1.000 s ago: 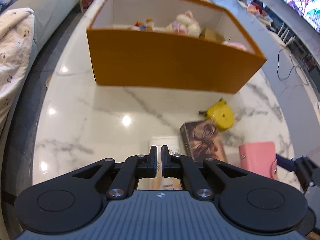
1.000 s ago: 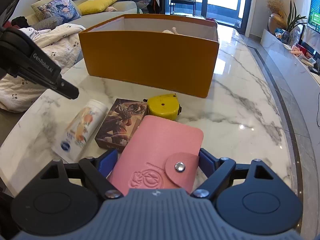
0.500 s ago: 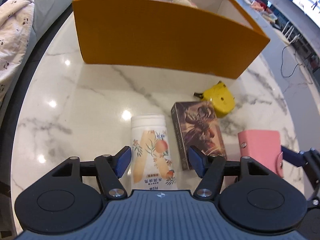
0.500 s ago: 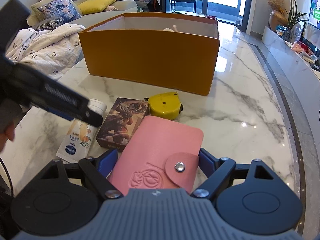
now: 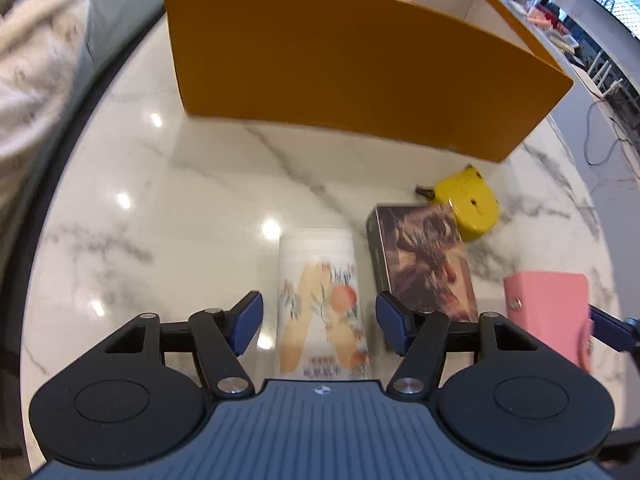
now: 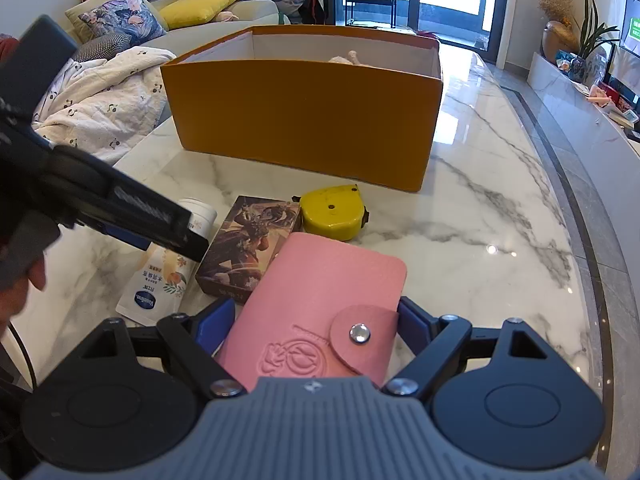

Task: Organize objects
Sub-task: 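Lift the Vaseline bottle and pink wallet and carry both over the orange box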

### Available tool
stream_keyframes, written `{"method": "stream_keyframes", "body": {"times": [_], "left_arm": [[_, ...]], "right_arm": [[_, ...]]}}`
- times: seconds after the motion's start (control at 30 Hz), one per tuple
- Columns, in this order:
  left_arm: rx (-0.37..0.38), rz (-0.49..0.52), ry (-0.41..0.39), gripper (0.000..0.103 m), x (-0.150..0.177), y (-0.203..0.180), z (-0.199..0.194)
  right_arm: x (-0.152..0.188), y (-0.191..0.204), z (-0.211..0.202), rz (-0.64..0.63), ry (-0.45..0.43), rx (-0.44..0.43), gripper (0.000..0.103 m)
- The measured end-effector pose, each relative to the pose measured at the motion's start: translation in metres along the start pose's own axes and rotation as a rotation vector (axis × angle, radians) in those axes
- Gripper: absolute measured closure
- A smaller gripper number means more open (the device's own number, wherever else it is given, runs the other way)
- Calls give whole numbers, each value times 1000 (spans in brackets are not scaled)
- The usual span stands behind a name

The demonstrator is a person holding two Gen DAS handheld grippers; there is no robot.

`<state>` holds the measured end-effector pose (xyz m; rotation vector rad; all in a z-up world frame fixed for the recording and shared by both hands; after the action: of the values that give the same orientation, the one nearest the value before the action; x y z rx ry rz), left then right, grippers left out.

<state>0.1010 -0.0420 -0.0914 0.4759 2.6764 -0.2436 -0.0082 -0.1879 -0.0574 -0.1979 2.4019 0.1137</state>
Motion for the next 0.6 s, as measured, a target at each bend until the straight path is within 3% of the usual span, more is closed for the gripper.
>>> {"method": "stream_keyframes", "body": {"times": [0.1, 0.13, 0.17, 0.23, 0.6], "left_arm": [[-57, 45, -48, 32, 2, -8, 3], [-70, 82, -56, 51, 2, -12, 2], [-65, 100, -51, 52, 2, -15, 1], [-24, 69, -36, 53, 2, -13, -1], [-19, 75, -89, 53, -7, -10, -22]], "right_arm": [[0, 0, 1, -3, 4, -1, 17], [1, 1, 2, -4, 6, -2, 17], [1, 1, 2, -7, 8, -2, 17], [2, 1, 3, -8, 11, -2, 17], [0, 2, 0, -14, -5, -4, 17]]}}
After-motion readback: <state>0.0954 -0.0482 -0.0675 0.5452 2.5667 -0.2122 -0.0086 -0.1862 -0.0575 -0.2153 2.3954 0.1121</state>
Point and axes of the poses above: each gripper's, at about its wrist camera, not at the fingertips, and z roughly the way its jaws point, y to its left, x to its underside, the point moved 4 cm from there along z, roughly the way its jaws point, and after that the axes turned 2 degrees about z, right-handed, at the moved point
